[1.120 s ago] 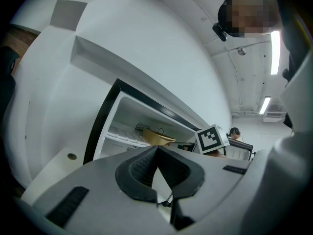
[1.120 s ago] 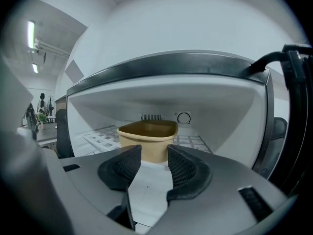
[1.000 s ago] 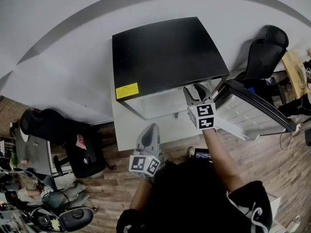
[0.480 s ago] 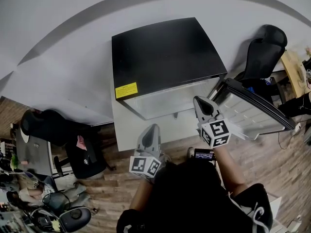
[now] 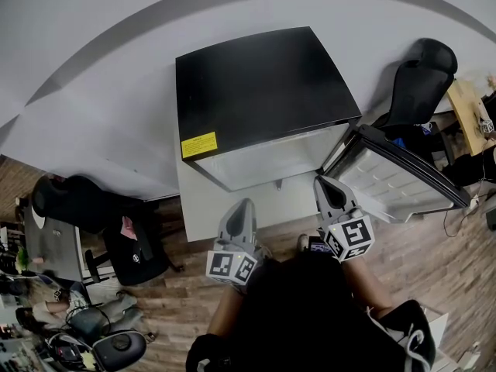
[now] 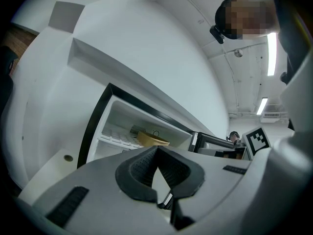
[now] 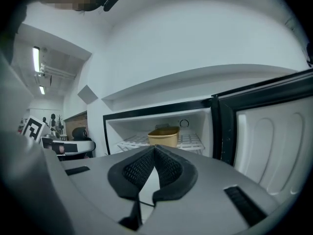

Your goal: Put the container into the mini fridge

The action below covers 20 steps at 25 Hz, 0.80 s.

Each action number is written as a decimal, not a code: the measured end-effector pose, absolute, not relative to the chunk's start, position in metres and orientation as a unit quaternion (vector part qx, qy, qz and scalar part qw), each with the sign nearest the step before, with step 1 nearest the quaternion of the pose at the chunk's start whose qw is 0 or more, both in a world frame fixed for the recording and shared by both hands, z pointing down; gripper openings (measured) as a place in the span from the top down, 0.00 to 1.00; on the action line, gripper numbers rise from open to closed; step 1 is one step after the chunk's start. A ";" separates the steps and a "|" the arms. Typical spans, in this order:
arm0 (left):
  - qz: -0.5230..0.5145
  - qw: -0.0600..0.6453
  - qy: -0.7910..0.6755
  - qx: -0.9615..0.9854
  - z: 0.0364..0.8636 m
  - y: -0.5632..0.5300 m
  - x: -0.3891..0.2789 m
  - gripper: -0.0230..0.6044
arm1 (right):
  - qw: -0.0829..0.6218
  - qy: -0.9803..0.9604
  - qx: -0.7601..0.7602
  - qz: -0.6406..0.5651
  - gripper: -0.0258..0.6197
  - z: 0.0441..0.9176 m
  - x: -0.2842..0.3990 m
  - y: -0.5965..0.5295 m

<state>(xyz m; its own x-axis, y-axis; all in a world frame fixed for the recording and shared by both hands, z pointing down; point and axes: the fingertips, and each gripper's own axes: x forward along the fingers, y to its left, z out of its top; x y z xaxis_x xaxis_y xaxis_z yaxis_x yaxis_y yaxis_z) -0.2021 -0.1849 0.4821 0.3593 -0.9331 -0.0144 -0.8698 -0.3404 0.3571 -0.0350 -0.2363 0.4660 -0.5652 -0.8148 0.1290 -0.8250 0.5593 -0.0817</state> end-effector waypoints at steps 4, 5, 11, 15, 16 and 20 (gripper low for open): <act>-0.111 0.147 -0.554 0.812 0.484 -0.186 -0.201 0.93 | 0.042 -0.880 0.468 0.067 0.94 0.468 -0.031 -0.236; -0.112 0.148 -0.554 0.811 0.485 -0.187 -0.200 0.93 | 0.042 -0.880 0.468 0.067 0.94 0.468 -0.031 -0.237; -0.108 0.149 -0.556 0.810 0.482 -0.189 -0.199 0.93 | 0.042 -0.883 0.463 0.069 0.94 0.470 -0.031 -0.238; -0.108 0.148 -0.557 0.810 0.482 -0.190 -0.198 0.93 | 0.047 -0.885 0.459 0.065 0.94 0.472 -0.033 -0.238; -0.108 0.147 -0.556 0.811 0.483 -0.191 -0.198 0.93 | 0.048 -0.885 0.458 0.064 0.94 0.472 -0.034 -0.238; -0.109 0.149 -0.556 0.810 0.483 -0.193 -0.197 0.93 | 0.052 -0.887 0.455 0.062 0.94 0.474 -0.035 -0.238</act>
<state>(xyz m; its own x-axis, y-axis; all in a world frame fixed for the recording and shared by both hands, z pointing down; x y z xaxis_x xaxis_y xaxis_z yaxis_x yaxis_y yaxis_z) -0.1973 -0.1928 0.4828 0.3575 -0.9339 -0.0098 -0.8689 -0.3364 0.3630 -0.0350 -0.2381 0.4739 -0.5813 -0.7999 0.1492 -0.8129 0.5790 -0.0630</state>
